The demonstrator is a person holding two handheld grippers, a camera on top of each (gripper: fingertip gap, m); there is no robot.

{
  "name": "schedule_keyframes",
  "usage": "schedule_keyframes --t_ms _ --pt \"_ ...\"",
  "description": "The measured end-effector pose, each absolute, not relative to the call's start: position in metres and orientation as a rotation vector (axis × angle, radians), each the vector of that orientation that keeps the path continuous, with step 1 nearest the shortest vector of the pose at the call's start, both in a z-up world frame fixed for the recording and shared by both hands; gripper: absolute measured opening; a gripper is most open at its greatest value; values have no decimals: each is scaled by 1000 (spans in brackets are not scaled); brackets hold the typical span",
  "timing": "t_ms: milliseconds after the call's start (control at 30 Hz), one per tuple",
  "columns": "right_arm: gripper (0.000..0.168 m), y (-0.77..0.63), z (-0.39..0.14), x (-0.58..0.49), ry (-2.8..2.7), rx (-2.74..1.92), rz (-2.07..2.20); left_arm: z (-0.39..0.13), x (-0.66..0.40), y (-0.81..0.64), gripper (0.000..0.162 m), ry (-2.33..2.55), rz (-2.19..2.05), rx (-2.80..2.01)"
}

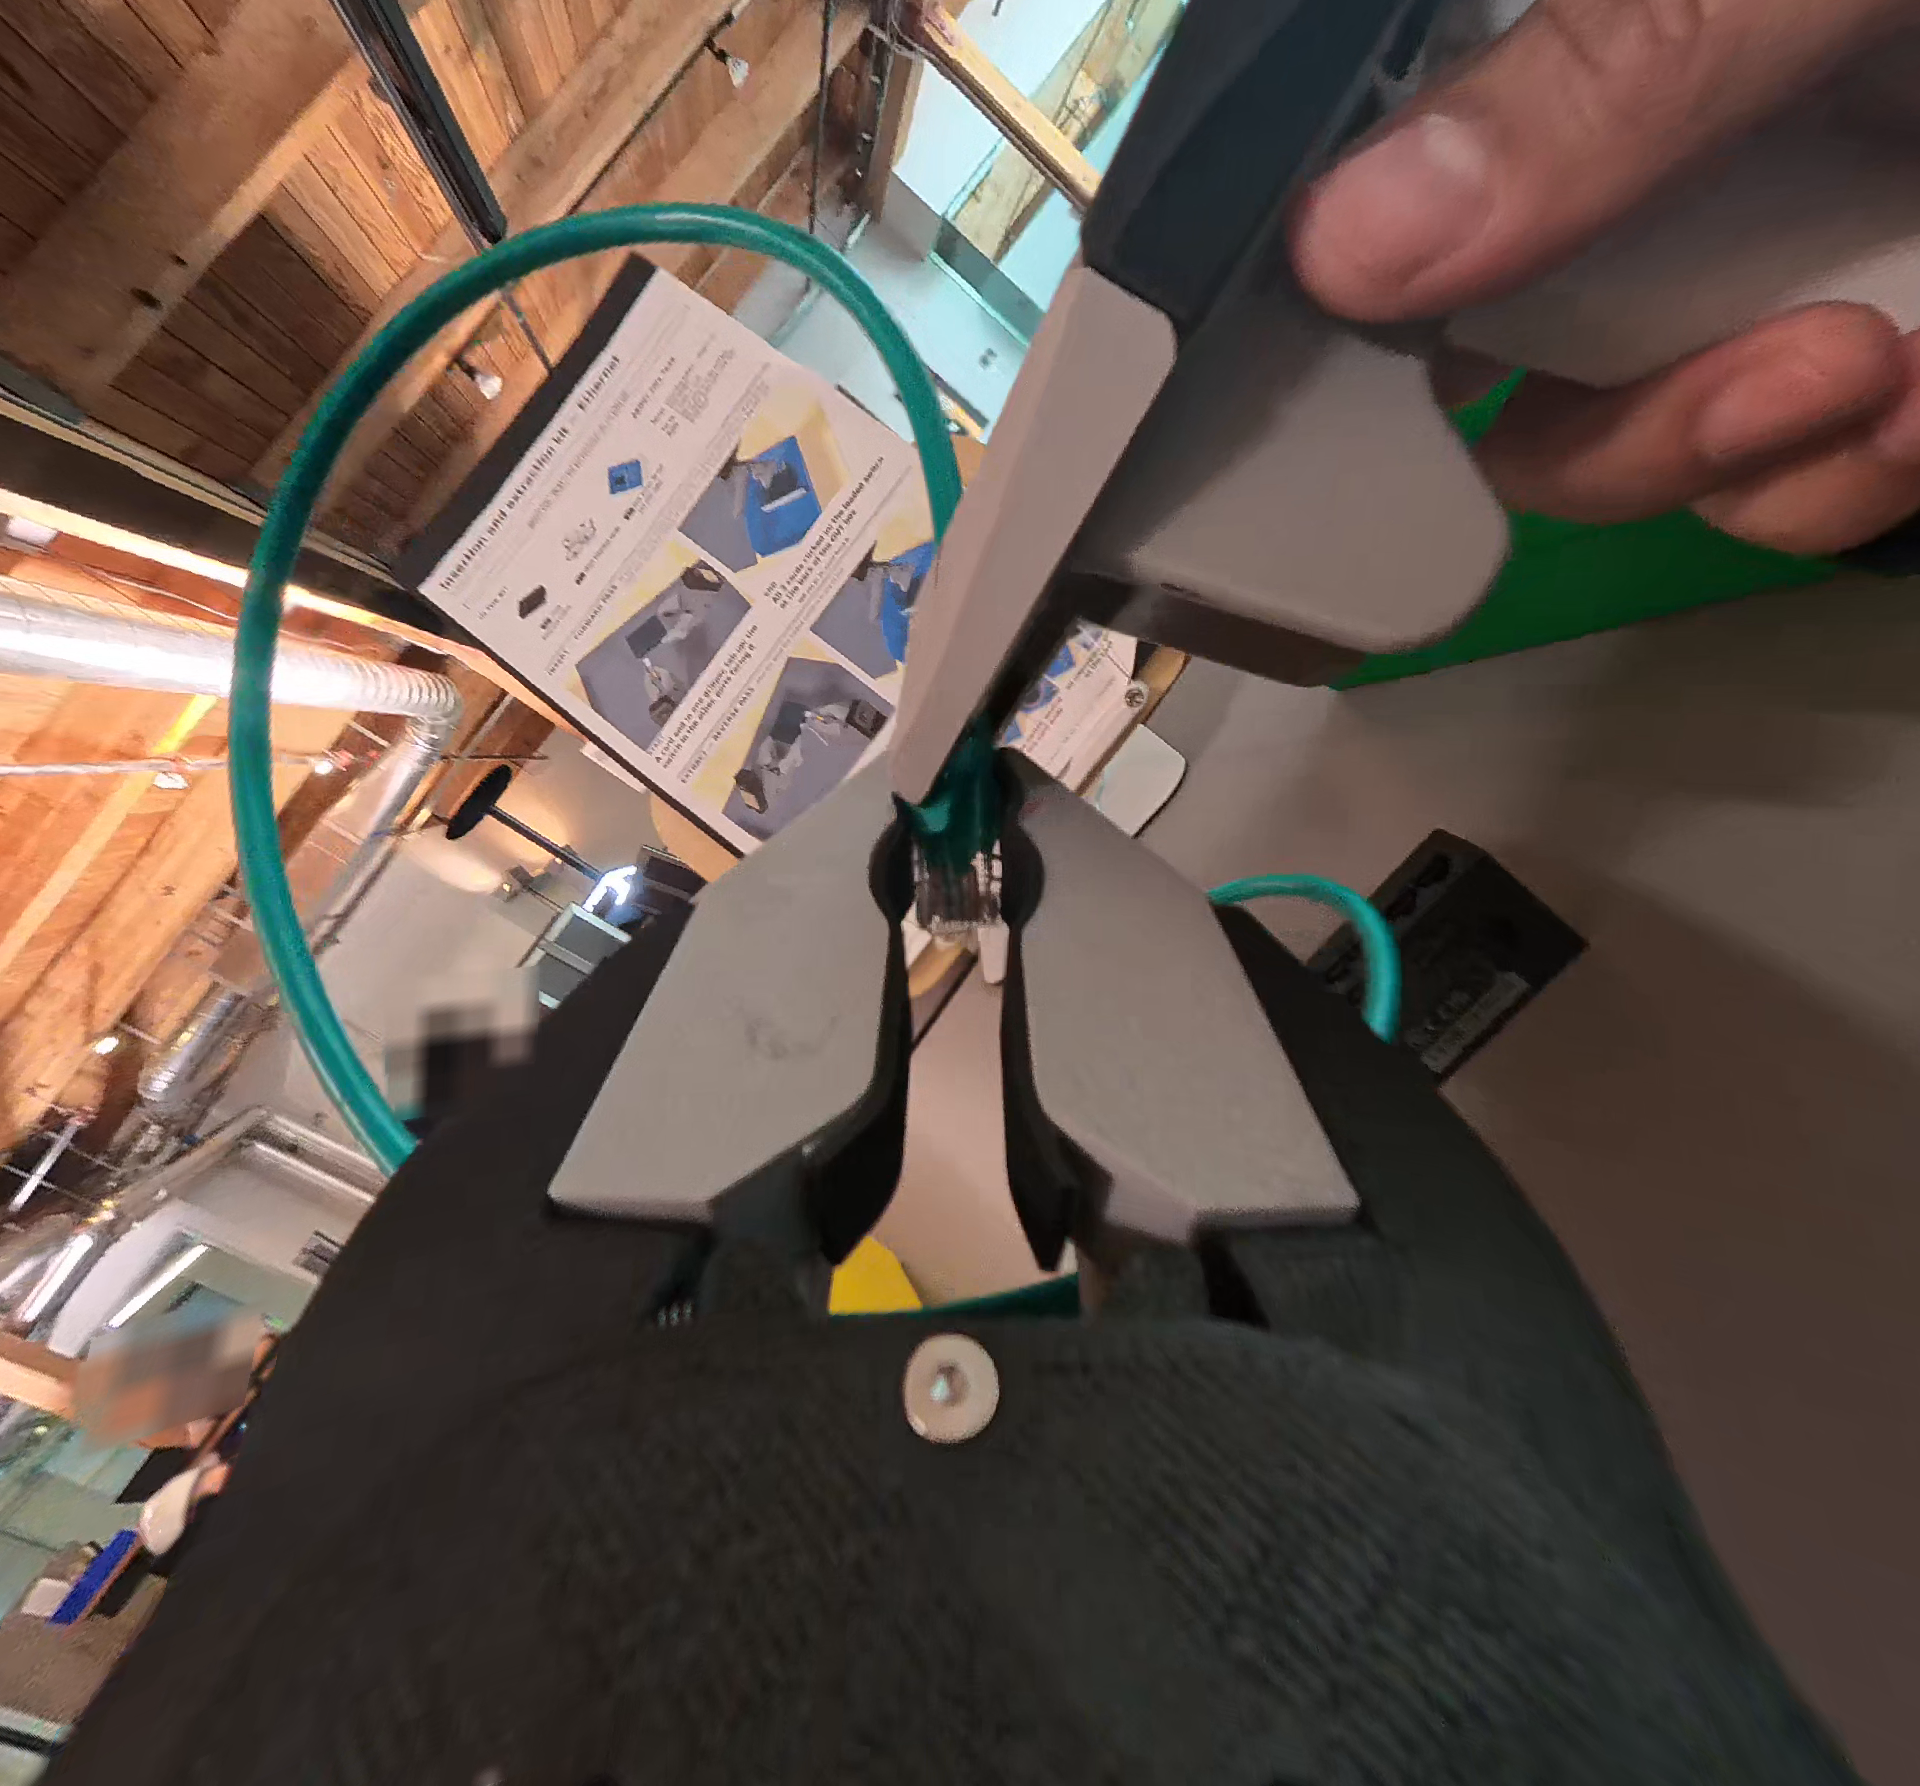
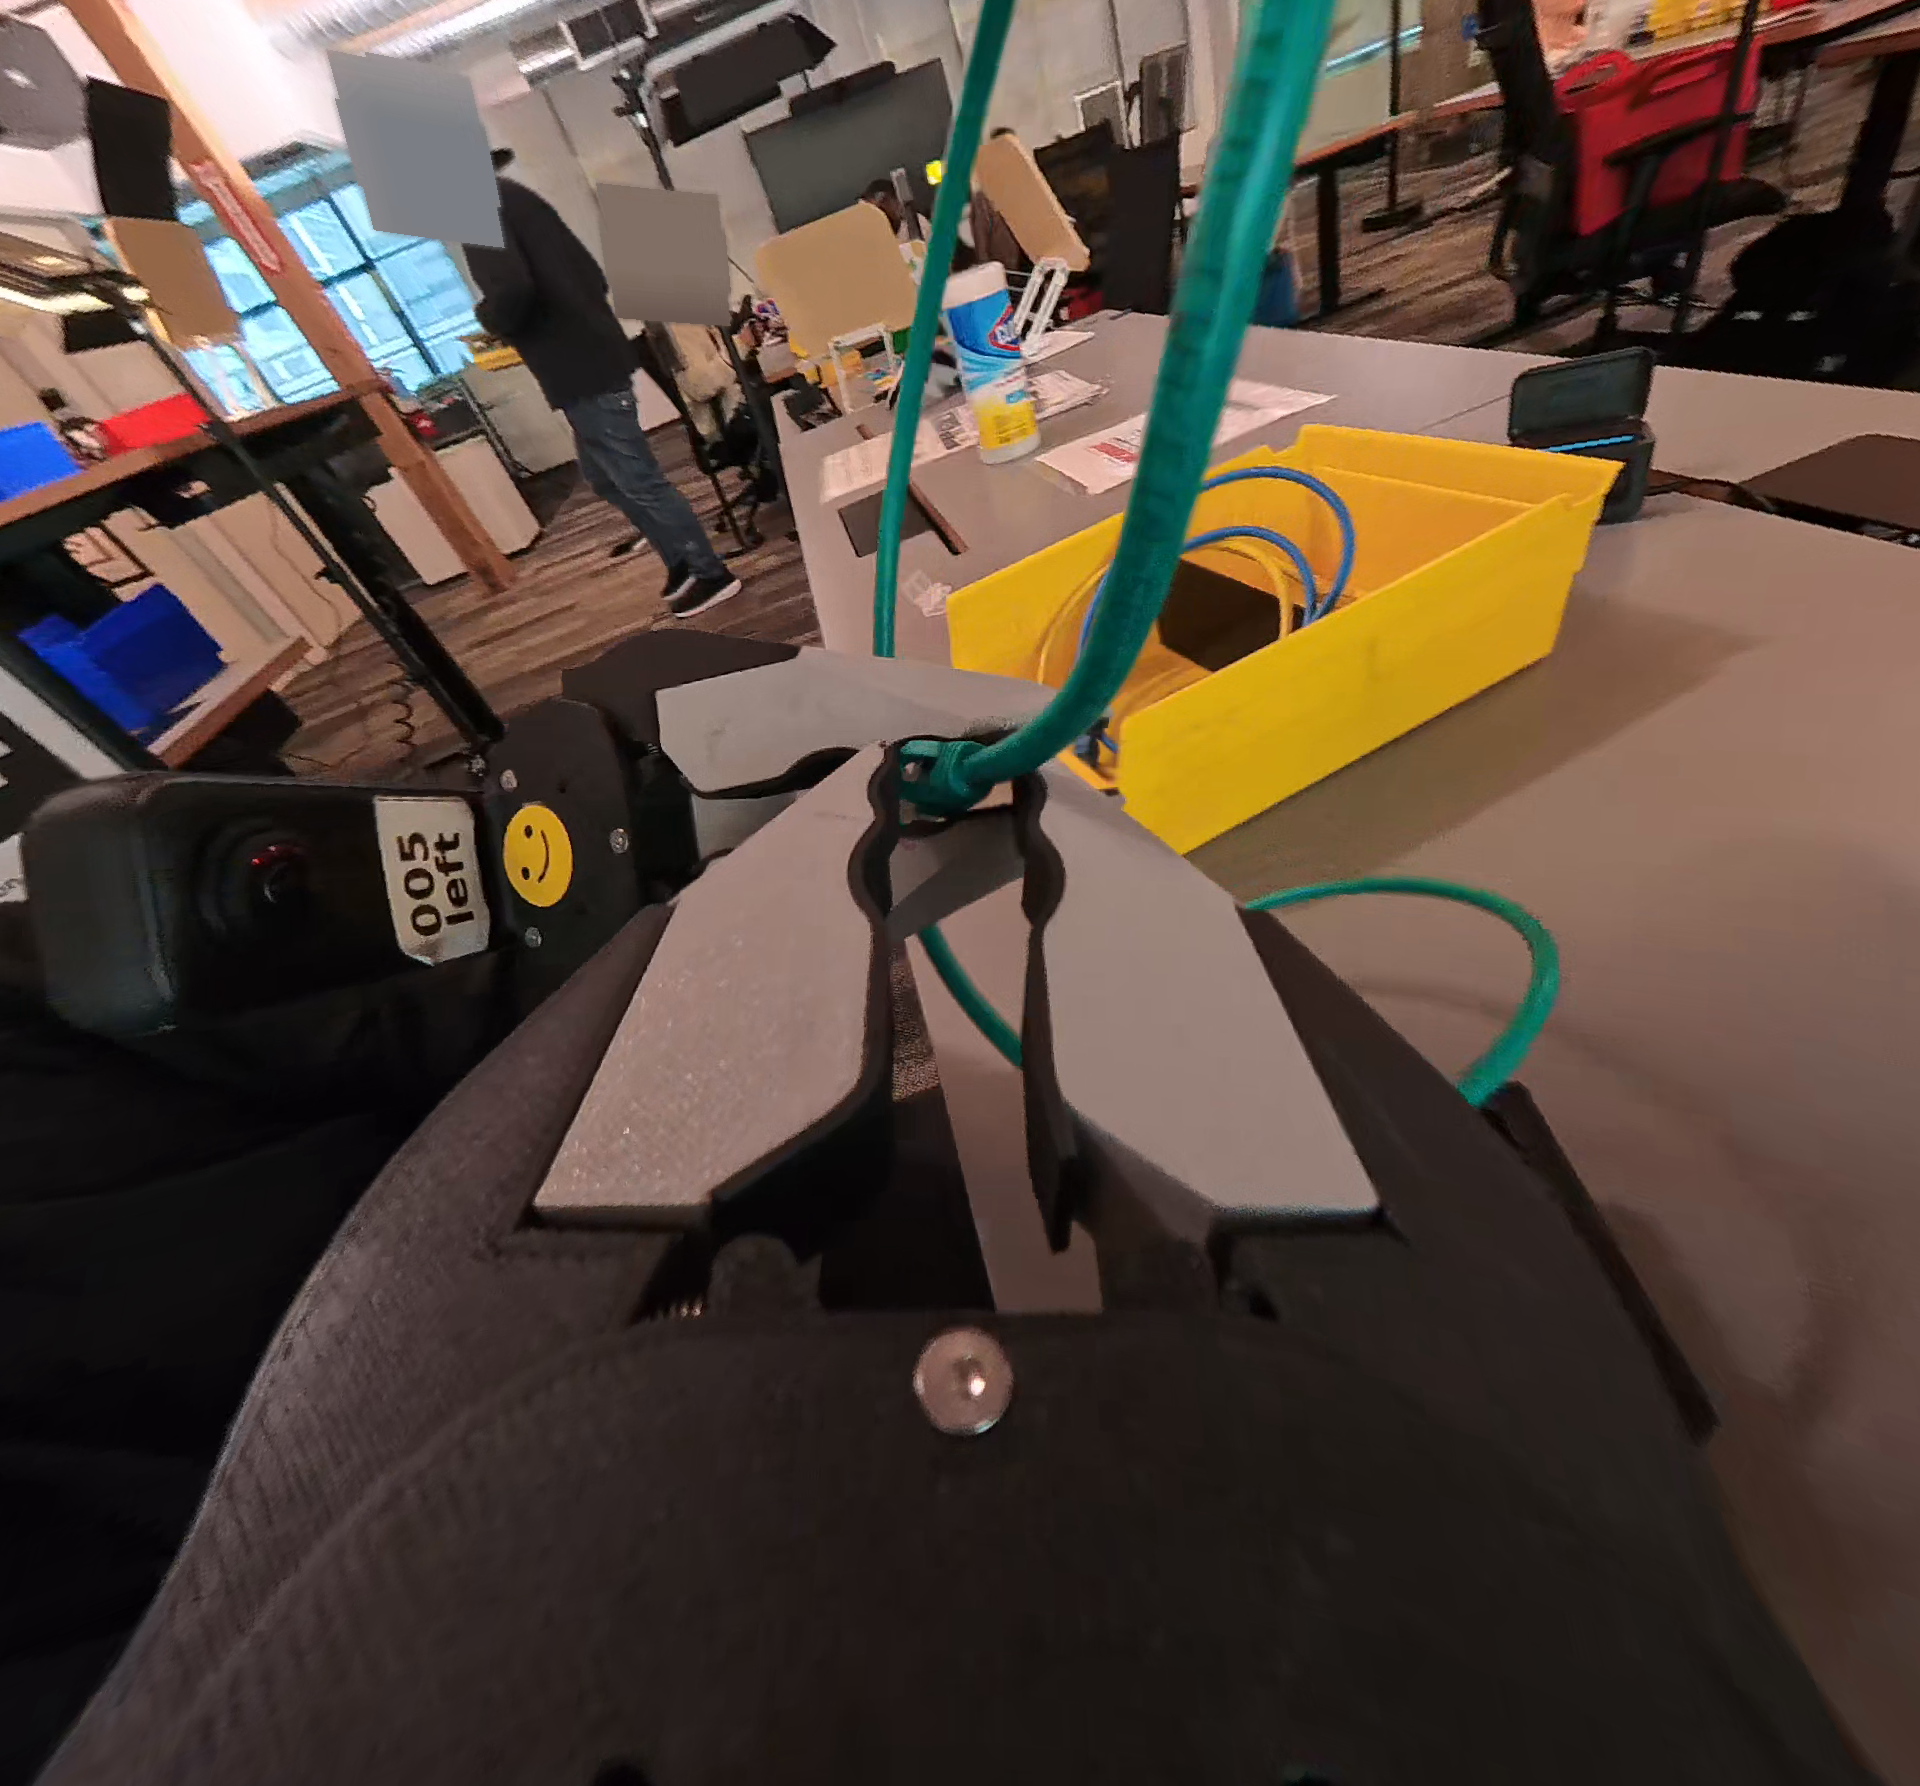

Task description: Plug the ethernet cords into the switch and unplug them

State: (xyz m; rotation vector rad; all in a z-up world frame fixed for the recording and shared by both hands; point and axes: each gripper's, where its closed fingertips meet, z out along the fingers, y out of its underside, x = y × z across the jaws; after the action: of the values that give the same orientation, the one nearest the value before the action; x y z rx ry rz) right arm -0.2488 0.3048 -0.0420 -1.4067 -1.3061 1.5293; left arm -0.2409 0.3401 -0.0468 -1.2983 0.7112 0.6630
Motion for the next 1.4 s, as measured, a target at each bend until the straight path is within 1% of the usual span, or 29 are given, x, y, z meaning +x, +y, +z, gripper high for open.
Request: schedule_keyframes --t_ms 133,300,433,467,533,633,667,800,967,1100,1133,1233,1400 --pt "11 303 -41 -244 -1342 -1383 1527 -47 -237 340 10 727 642 -1300" --pt "7 295 -35 -239 -1383 -1321 1523 -45 -225 331 13 731 306 -1359" --pt "7 298 -39 -241 -1388 -1332 1467 -55 -231 333 14 781 342 -1444" --pt "7 299 -38 -240 -1380 -1330 1476 -60 -231 333 10 802 345 -1471" --pt "7 299 -34 -237 -1369 -1317 1516 -71 -230 332 13 840 285 -1533" --pt "7 297 -32 -233 -1374 -1306 1560 -67 -231 330 1 820 218 -1521" --pt "7 296 -31 -232 -1372 -1302 1569 -66 -229 329 0 818 202 -1518" --pt "8 298 -32 -233 -1374 -1304 1550 -69 -229 330 0 818 232 -1539" --pt "7 299 -26 -236 -1344 -1255 1515 -72 -221 329 10 807 128 -1560" --pt "7 296 -27 -238 -1357 -1248 1494 -66 -220 327 9 769 63 -1555" --pt "7 295 -27 -239 -1359 -1248 1495 -65 -221 327 7 751 58 -1554" --pt "7 296 -28 -240 -1354 -1252 1497 -64 -224 328 7 742 82 -1553" --pt "7 299 -40 -244 -1385 -1315 1429 -77 -239 332 5 813 302 -1618"
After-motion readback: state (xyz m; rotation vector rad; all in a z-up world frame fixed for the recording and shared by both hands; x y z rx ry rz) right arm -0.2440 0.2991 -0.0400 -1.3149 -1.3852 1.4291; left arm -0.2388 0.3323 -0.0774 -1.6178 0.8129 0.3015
